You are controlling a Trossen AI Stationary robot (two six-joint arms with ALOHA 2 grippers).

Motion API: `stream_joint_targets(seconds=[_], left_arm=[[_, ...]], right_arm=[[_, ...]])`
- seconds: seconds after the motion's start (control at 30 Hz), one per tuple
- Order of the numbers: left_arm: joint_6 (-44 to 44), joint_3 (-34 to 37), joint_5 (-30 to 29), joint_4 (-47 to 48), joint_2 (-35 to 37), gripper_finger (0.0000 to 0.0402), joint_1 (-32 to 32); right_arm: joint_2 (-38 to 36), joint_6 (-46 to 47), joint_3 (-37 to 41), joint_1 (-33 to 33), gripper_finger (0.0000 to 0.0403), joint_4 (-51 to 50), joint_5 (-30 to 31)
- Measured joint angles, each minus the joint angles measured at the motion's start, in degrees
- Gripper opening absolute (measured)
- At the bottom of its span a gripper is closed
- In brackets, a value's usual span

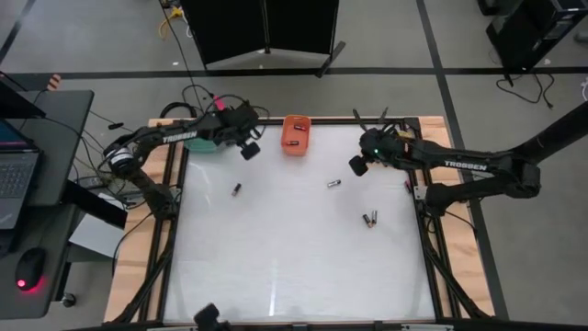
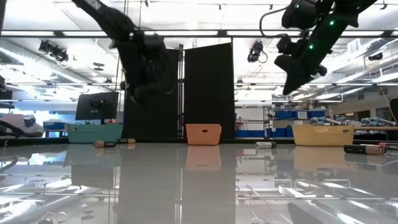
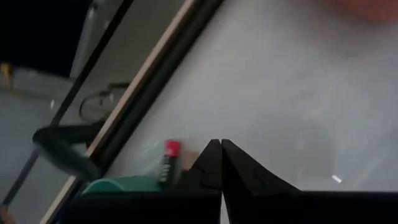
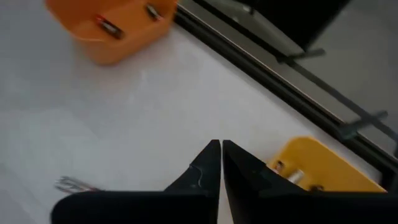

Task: Sort batteries
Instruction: Put the top red battery into the orange container

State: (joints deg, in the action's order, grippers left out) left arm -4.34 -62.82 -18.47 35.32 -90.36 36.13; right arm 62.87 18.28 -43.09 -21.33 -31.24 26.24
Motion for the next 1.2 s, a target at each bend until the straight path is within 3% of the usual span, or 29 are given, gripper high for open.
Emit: stream_joint_targets(seconds=[0.2, 0.37, 0.53, 0.77, 0.97, 1.2], left_arm=[[-2.55, -2.38, -0.12, 0.44, -8.0, 0.0003, 7.23], [-4.26, -7.29, -0.21, 1.54, -14.02, 0.0003, 9.26], [-6.71, -13.04, -0.43, 9.38, -18.89, 0.0012, 9.96], [-9.02, -14.52, -0.4, 11.47, -19.74, 0.0067, 9.91], [-10.07, -14.14, -0.43, 10.84, -19.74, 0.0117, 11.25], [-10.31, -14.14, 2.44, 10.94, -19.82, 0.0126, 12.89]], right_arm=[[0.46, -0.27, 0.02, 3.78, 0.0012, 3.19, 0.3], [0.46, -0.25, 0.02, 4.86, 0.002, 3.33, 0.3], [0.46, -0.38, 0.02, 4.9, 0.0007, 3.31, 0.3], [0.48, -0.27, 0.02, 5.31, 0.0025, 3.12, 0.3], [0.48, -0.26, 0.29, 6.59, 0.0009, 3.29, 0.3], [0.5, 0.92, 0.9, 7.15, 0.0025, 3.44, 0.81]])
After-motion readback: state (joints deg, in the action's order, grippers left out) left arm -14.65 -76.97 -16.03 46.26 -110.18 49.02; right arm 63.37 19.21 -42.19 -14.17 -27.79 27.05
